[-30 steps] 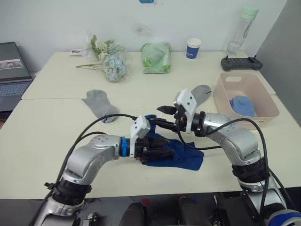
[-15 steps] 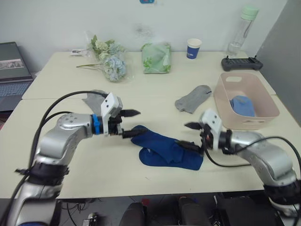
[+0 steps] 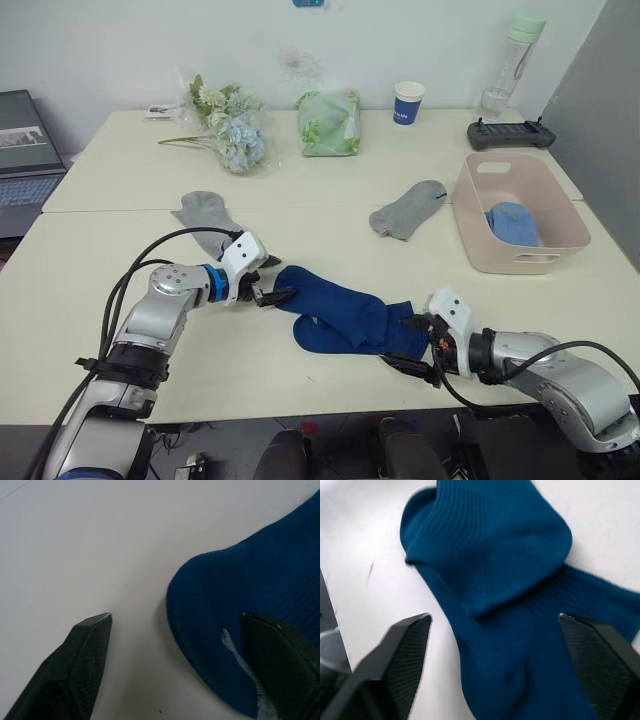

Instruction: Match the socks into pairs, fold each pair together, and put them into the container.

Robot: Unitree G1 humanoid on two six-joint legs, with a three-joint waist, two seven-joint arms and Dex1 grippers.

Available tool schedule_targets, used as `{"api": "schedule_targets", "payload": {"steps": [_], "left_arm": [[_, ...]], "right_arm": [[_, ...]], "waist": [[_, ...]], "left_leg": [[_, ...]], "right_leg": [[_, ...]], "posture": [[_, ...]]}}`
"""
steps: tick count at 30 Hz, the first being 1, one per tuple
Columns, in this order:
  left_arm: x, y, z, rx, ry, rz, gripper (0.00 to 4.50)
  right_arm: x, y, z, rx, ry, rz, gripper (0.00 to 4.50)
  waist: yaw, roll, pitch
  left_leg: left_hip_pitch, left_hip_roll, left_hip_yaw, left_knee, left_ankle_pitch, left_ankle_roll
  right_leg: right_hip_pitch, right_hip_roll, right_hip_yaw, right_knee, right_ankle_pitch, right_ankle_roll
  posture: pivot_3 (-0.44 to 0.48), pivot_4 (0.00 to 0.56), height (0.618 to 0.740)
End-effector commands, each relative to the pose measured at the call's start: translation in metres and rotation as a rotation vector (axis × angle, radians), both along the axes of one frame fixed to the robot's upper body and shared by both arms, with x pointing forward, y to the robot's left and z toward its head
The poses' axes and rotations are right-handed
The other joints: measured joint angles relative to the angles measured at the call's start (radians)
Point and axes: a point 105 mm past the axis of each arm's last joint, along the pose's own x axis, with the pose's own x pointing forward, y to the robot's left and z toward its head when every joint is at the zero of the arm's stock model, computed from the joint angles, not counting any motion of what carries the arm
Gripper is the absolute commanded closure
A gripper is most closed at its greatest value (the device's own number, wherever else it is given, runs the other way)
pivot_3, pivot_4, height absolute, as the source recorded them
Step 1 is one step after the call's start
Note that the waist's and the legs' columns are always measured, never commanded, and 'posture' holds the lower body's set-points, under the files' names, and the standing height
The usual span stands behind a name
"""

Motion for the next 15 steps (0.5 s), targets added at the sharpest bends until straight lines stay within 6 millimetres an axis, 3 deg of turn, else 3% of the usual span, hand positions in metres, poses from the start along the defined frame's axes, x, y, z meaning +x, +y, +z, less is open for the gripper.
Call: {"api": "schedule_targets", "payload": {"steps": [1,10,15], "left_arm": [[-0.001,0.003,0.007,0.006,-0.027,-0.004,1.60],[-0.010,0.002,0.006,-0.019,-0.014,-0.008,4.41],[-0.015,0.000,0.010,-0.059,-0.008,-0.006,4.46]], "right_arm": [[0.005,0.006,0.005,0.021,-0.017,-0.008,1.32],[0.013,0.009,0.013,0.070,0.006,-0.024,4.39],[0.020,0.007,0.020,0.092,-0.001,-0.039,4.46]], "waist": [[0.000,0.000,0.000],[0.001,0.000,0.000],[0.001,0.000,0.000]], "left_leg": [[0.000,0.000,0.000,0.000,0.000,0.000],[0.000,0.000,-0.001,0.000,0.000,0.000],[0.000,0.000,-0.001,0.000,0.000,0.000]], "right_leg": [[0.000,0.000,0.000,0.000,0.000,0.000],[0.000,0.000,0.000,0.000,0.000,0.000],[0.000,0.000,0.000,0.000,0.000,0.000]], "posture": [[0.000,0.150,0.740],[0.000,0.150,0.740],[0.000,0.150,0.740]]}}
